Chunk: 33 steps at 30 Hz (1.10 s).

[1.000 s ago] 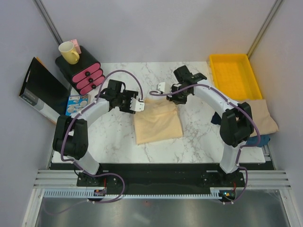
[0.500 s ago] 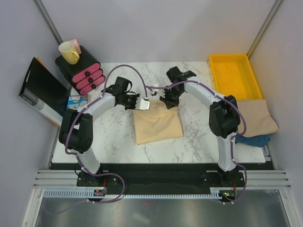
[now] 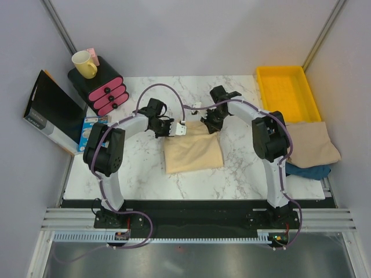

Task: Fold and stack the t-shirts
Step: Smooth out wrinkles on the folded tshirt

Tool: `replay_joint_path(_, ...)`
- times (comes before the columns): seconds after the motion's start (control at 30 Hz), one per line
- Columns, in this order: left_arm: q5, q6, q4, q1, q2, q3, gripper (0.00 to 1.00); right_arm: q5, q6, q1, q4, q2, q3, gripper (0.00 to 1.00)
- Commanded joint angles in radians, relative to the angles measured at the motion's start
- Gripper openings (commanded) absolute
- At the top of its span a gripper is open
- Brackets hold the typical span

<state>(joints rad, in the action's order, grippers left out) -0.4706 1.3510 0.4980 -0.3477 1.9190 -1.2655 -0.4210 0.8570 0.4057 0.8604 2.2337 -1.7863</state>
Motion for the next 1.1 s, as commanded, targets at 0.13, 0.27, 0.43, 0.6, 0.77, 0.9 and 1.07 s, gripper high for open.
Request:
replay_joint_path(0.13, 0.181, -0.050, -0.286, -0.008, -0.021, 0.116, 0.02, 0.146, -0.062, -0.007, -0.180, -0.042, 0.122, 0.00)
replay_joint_path(0.27, 0.236, -0.116, -0.439, -0.008, -0.054, 0.146, 0.02, 0.183, -0.154, -0.008, -0.238, -0.097, 0.093, 0.02)
replay_joint_path(0.43, 0.297, -0.180, -0.531, -0.008, -0.139, 0.158, 0.04, 0.188, -0.271, -0.011, -0.235, -0.178, 0.012, 0.26)
replay_joint_path(0.6, 0.319, -0.204, -0.561, -0.010, -0.241, 0.172, 0.51, 0.215, -0.340, -0.024, -0.206, -0.290, 0.004, 0.73)
replay_joint_path(0.77, 0.271, -0.201, -0.515, -0.028, -0.351, 0.209, 0.63, 0.045, -0.337, -0.118, -0.043, -0.335, 0.073, 0.91)
replay_joint_path(0.9, 0.250, -0.100, -0.504, -0.077, -0.408, 0.316, 0.66, -0.219, -0.332, -0.215, 0.095, -0.237, 0.110, 0.95)
replay_joint_path(1.07, 0.285, -0.036, -0.529, -0.174, -0.362, 0.364, 0.65, -0.447, -0.288, -0.281, 0.215, -0.074, 0.111, 0.91)
